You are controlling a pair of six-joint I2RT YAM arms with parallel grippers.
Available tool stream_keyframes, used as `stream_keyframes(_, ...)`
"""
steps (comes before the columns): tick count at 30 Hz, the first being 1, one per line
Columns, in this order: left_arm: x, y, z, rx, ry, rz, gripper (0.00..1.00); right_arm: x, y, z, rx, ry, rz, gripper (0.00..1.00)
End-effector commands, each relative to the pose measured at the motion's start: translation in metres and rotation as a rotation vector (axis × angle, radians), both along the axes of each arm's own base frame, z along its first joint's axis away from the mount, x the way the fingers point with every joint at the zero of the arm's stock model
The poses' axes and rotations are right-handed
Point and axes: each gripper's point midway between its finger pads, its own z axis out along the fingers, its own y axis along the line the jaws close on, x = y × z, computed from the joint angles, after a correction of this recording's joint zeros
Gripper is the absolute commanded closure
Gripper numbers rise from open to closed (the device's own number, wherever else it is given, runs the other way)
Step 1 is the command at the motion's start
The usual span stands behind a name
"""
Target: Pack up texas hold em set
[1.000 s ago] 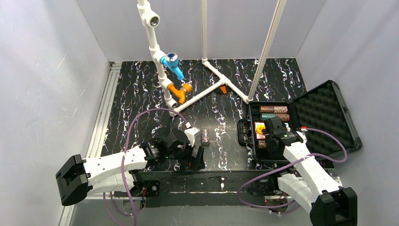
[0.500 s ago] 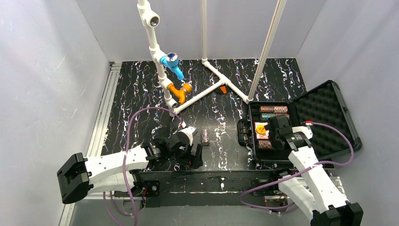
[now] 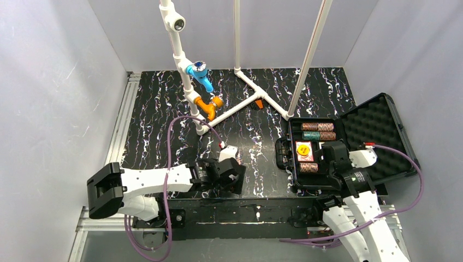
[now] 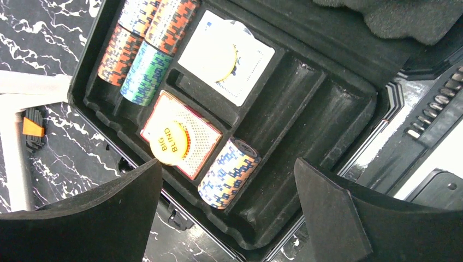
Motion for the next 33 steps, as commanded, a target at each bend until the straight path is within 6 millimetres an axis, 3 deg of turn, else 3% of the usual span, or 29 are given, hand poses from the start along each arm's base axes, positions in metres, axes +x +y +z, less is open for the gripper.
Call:
stream_keyframes(1, 0.004, 0.005, 0.006, 0.044, -0.064, 0.111, 0.14, -0.002, -0.012, 0.025, -0.075, -0.050, 0.009, 0.02)
stream_keyframes(9, -0.002, -0.009, 0.019, 0.237, -0.210, 0.060, 0.17, 0.000, -0.008, 0.033, -0.061, -0.106, 0.055, 0.02)
stream_keyframes(15, -0.001, -0.038, 0.022, 0.403, -0.283, -0.097, 0.17, 0.000, -0.006, 0.038, -0.053, -0.128, 0.070, 0.02)
stream_keyframes(20, 0.021, -0.044, 0.033, 0.515, -0.321, -0.164, 0.14, 0.000, -0.003, 0.042, -0.044, -0.152, 0.088, 0.02)
stream_keyframes(26, 0.049, -0.037, 0.020, 0.506, -0.193, -0.136, 0.13, 0.002, 0.000, 0.041, -0.034, -0.164, 0.101, 0.02)
stream_keyframes(33, 0.075, -0.044, 0.012, 0.427, -0.115, -0.094, 0.15, 0.006, 0.004, 0.039, -0.026, -0.167, 0.118, 0.02)
